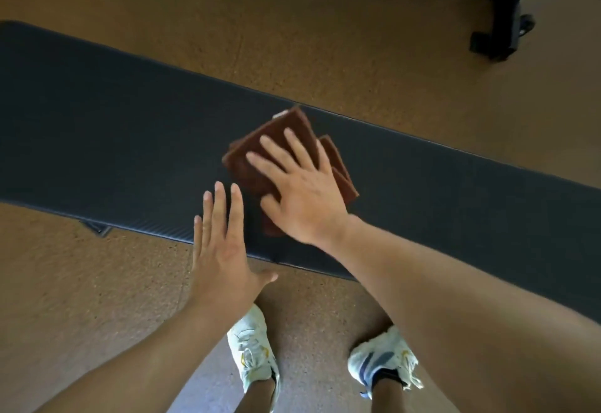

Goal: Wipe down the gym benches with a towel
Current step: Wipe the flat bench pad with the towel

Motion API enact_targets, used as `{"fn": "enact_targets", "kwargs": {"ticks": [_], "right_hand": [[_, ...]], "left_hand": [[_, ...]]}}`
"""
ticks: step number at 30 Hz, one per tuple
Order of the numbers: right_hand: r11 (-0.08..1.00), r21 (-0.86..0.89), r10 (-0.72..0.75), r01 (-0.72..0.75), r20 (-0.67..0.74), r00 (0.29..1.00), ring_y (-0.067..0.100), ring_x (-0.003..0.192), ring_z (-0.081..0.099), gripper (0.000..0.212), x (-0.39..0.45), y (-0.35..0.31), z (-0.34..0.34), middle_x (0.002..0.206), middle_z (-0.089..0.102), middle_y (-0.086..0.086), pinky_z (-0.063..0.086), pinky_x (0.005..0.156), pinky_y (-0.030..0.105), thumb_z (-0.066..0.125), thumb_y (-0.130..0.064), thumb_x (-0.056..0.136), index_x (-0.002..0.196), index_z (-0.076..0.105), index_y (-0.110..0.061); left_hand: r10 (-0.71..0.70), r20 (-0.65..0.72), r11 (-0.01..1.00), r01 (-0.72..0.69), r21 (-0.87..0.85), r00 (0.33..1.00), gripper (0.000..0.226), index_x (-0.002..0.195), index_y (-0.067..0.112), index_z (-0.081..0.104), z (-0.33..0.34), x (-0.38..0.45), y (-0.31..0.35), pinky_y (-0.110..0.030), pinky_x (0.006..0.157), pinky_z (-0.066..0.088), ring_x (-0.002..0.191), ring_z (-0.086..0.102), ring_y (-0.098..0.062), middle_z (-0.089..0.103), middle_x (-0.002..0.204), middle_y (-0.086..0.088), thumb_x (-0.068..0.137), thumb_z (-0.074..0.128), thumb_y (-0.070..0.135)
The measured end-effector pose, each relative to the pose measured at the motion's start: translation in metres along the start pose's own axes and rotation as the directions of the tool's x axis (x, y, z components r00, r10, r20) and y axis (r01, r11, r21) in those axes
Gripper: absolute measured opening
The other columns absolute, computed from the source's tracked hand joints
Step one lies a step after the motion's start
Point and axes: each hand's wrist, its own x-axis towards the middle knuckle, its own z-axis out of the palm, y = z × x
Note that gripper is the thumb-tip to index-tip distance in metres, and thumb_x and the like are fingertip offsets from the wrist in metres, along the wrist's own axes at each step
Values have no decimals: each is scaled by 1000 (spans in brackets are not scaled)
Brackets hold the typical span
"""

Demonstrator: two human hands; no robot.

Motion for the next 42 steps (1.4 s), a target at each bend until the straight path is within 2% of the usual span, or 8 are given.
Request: {"fn": "enact_targets", "kwargs": {"ticks": [4, 7, 10, 14, 23, 27, 32, 42], "right_hand": [[984, -60, -158, 168, 137, 978, 22, 163, -1, 66, -102, 24, 12, 173, 22, -10, 4, 129, 61, 45, -49, 95, 160, 33, -43], [985, -44, 171, -166, 127, 977, 17, 163, -4, 72, -154, 64, 1, 173, 18, -14, 5, 129, 59, 46, -49, 91, 161, 28, -47], [799, 24, 597, -601, 89, 797, 14, 161, -16, 74, -158, 128, -27, 175, 2, -17, -7, 130, 54, 33, -55, 92, 163, 11, -51], [611, 209, 765, -764, 93, 637, 18, 161, -15, 69, -104, 203, -65, 176, -1, -14, -8, 129, 56, 36, -49, 101, 165, 10, -46], [826, 74, 558, -559, 45, 829, 27, 162, 12, 83, -293, 138, 10, 174, 15, -11, 3, 128, 56, 54, -44, 83, 162, 30, -41], [821, 125, 560, -557, 17, 828, 19, 163, -4, 76, -254, 187, -5, 174, 11, -14, 0, 129, 55, 45, -49, 88, 162, 25, -47], [707, 237, 689, -666, -16, 725, 20, 161, -17, 70, -153, 271, -57, 176, 1, -9, -13, 128, 56, 34, -53, 99, 164, 12, -43], [933, 85, 346, -350, 49, 937, 25, 163, 10, 81, -351, 235, -4, 173, 22, -10, 16, 124, 62, 59, -49, 84, 161, 34, -42]], "left_hand": [[-5, 80, 998, 1, 55, 997, 156, 147, 31, -39, 4, -15, 12, -41, 125, -10, 148, -36, -15, -40, 161, 5, 63, 91, 52], [67, 116, 997, -71, 30, 991, 154, 141, 34, -48, 9, -22, 42, -39, 124, -14, 145, -42, -12, -48, 155, 9, 69, 87, 51], [152, 154, 988, -154, -1, 976, 148, 139, 36, -49, 21, -18, 78, -35, 123, -15, 145, -41, -9, -48, 154, 12, 75, 82, 52], [238, 153, 971, -235, -39, 959, 138, 141, 40, -44, 42, -1, 132, -32, 123, -9, 147, -31, -4, -39, 159, 16, 81, 79, 50], [199, 334, 934, -281, 220, 921, 131, 151, 30, -36, 91, 8, 236, -67, 121, 15, 150, -33, -23, -38, 162, 1, 86, 77, 37], [54, 402, 951, -170, 258, 914, 147, 147, 33, -39, 106, 22, 264, -78, 114, 12, 149, -36, -25, -44, 156, 7, 72, 86, 49], [-46, 374, 879, -141, 456, 926, 157, 150, 28, -36, 120, 19, 279, -78, 113, 15, 148, -36, -33, -42, 160, -4, 58, 82, 73], [-106, 310, 862, -68, 502, 945, 158, 155, 29, -27, 128, 13, 292, -75, 110, 27, 151, -30, -33, -35, 163, -2, 53, 86, 69]]}}
